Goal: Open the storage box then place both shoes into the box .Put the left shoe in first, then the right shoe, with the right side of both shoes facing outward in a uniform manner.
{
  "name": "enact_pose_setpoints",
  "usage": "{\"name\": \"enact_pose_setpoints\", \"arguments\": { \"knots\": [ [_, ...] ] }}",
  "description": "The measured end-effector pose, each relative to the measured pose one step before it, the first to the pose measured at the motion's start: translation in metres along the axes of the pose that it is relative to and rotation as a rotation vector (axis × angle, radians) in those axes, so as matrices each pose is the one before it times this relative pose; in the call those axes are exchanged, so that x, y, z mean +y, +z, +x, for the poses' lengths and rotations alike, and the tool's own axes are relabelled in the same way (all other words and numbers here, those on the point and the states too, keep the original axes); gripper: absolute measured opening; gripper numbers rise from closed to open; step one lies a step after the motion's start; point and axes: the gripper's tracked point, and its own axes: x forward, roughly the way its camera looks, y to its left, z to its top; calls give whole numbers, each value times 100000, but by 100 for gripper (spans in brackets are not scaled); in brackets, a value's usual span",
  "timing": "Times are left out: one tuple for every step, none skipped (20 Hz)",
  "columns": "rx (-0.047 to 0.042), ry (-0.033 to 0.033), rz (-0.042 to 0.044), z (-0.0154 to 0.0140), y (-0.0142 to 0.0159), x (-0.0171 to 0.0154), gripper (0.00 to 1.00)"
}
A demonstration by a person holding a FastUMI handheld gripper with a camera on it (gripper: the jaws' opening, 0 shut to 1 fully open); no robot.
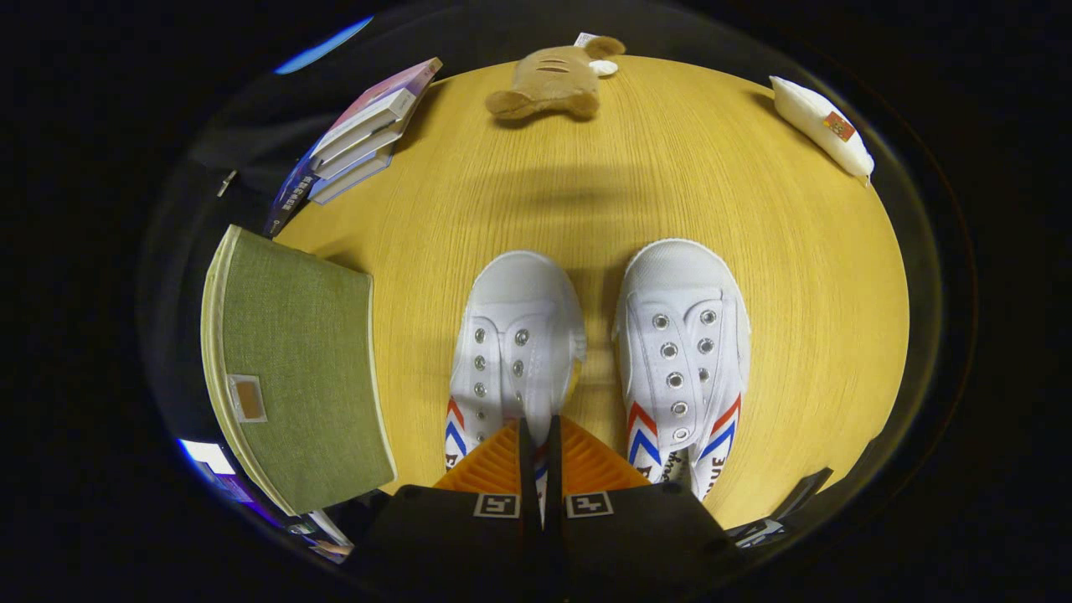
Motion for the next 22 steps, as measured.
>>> {"name": "enact_pose_setpoints", "arguments": {
  "knots": [
    [-269, 450, -450, -511, -216, 226, 5],
    [-649, 752, 259, -517, -144, 299, 5],
    [-809, 1201, 807, -621, -73, 417, 5],
    [-923, 1570, 1131, -630, 74, 493, 5],
    [-926, 1776, 1567, -803, 95, 639, 5],
    [-1440, 2194, 1362, -871, 240, 786, 5],
    [-1098, 2251, 1031, -1099, 239, 857, 5],
    [-984, 2262, 448, -1136, 341, 985, 5],
    [-1268, 2090, -143, -1087, 459, 1137, 5],
    [-1423, 1747, -522, -1191, 559, 1037, 5],
    [-784, 1499, -989, -1105, 525, 1160, 5],
    [-1691, 963, -796, -973, 705, 1140, 5],
    [-1041, 1096, -1250, -993, 664, 1327, 5],
    [-1239, 1495, -1285, -806, 717, 1498, 5],
    [-1467, 1647, -859, -633, 605, 1528, 5],
    [-295, 2638, -664, -759, 307, 1804, 5],
    [-239, 2316, 114, -260, 289, 1941, 5],
    [588, 2606, -132, -83, -28, 1797, 5],
    [1285, 2552, -486, 319, -167, 1914, 5],
    [1213, 2115, -601, 506, -211, 1751, 5],
    [1541, 1230, -818, 1286, -671, 1646, 5],
    [1608, 274, -590, 977, -279, 1363, 5]
  ]
}}
